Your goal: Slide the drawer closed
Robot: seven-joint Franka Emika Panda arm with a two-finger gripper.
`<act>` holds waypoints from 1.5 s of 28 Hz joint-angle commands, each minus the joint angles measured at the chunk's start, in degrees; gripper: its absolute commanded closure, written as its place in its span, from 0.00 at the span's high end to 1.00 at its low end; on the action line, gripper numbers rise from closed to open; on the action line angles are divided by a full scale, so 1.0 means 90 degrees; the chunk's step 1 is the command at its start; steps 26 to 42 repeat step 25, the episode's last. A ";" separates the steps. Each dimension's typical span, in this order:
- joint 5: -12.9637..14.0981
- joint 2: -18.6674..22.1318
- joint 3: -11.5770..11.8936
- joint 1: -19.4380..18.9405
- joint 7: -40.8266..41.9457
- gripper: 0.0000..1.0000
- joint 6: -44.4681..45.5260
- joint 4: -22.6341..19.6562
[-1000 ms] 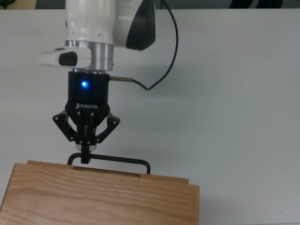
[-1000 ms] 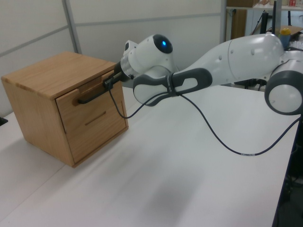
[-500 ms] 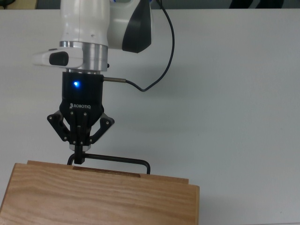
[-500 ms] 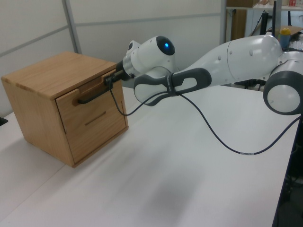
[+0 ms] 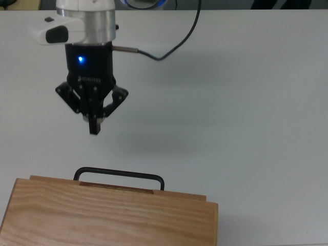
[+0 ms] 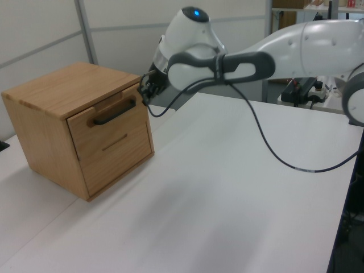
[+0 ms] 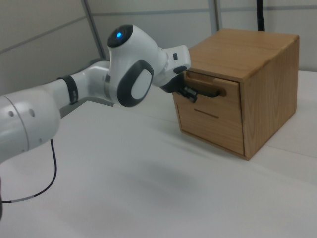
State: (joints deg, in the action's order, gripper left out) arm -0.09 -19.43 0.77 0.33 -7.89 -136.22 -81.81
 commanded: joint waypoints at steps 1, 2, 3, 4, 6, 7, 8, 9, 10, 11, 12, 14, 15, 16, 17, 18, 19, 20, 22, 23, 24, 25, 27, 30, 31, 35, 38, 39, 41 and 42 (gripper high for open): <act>0.0059 0.0654 0.0061 -0.0086 0.0475 0.00 0.1529 -0.0382; 0.0059 0.0722 0.0061 -0.0086 0.0592 0.00 0.1832 -0.0382; 0.0059 0.0790 0.0061 -0.0086 0.0729 0.00 0.2125 -0.0382; 0.0059 0.0917 0.0061 -0.0086 0.0894 0.00 0.2611 -0.0382; 0.0059 0.0986 0.0061 -0.0086 0.0916 0.00 0.2957 -0.0382; 0.0059 0.1025 0.0052 -0.0086 0.0906 0.00 0.3103 -0.0382; 0.0050 0.1142 0.0052 -0.0086 0.0906 0.00 0.3356 -0.0382; 0.0040 0.1201 0.0042 -0.0086 0.0906 0.00 0.3484 -0.0392; 0.0040 0.1269 0.0042 -0.0086 0.0906 0.00 0.3621 -0.0421; 0.0040 0.1347 0.0042 -0.0086 0.0915 0.00 0.3738 -0.0470; 0.0011 0.1561 0.0023 -0.0086 0.0916 0.00 0.3875 -0.0644; 0.0010 0.1835 0.0013 -0.0086 0.0916 0.00 0.3905 -0.0879; 0.0020 0.1971 0.0003 -0.0086 0.0916 0.00 0.3905 -0.1016; 0.0020 0.2089 -0.0007 -0.0086 0.0916 0.00 0.3915 -0.1133; 0.0020 0.2274 -0.0007 -0.0095 0.0906 0.01 0.3934 -0.1308; 0.0010 0.2334 -0.0017 -0.0096 0.0915 0.04 0.3983 -0.1358; 0.0010 0.2353 -0.0017 -0.0096 0.0906 0.08 0.4051 -0.1378; 0.0020 0.2354 -0.0017 -0.0096 0.0906 0.16 0.4149 -0.1359; 0.0020 0.2344 -0.0017 -0.0096 0.0896 0.66 0.4325 -0.1330; 0.0010 0.2344 -0.0017 -0.0096 0.0857 0.90 0.4335 -0.1329; 0.0020 0.2354 -0.0017 -0.0096 0.0857 1.00 0.4345 -0.1329; 0.0020 0.2354 -0.0017 -0.0096 0.0857 1.00 0.4354 -0.1329; 0.0020 0.2354 -0.0017 -0.0096 0.0857 1.00 0.4354 -0.1329; 0.0020 0.2354 -0.0017 -0.0096 0.0857 1.00 0.4354 -0.1329; 0.0020 0.2354 -0.0017 -0.0096 0.0857 1.00 0.4354 -0.1329; 0.0020 0.2354 -0.0017 -0.0096 0.0857 1.00 0.4354 -0.1329; 0.0020 0.2354 -0.0017 -0.0096 0.0857 1.00 0.4354 -0.1329; 0.0020 0.2354 -0.0017 -0.0096 0.0857 1.00 0.4354 -0.1329; 0.0020 0.2354 -0.0017 -0.0096 0.0857 1.00 0.4354 -0.1329; 0.0020 0.2354 -0.0017 -0.0096 0.0857 1.00 0.4354 -0.1329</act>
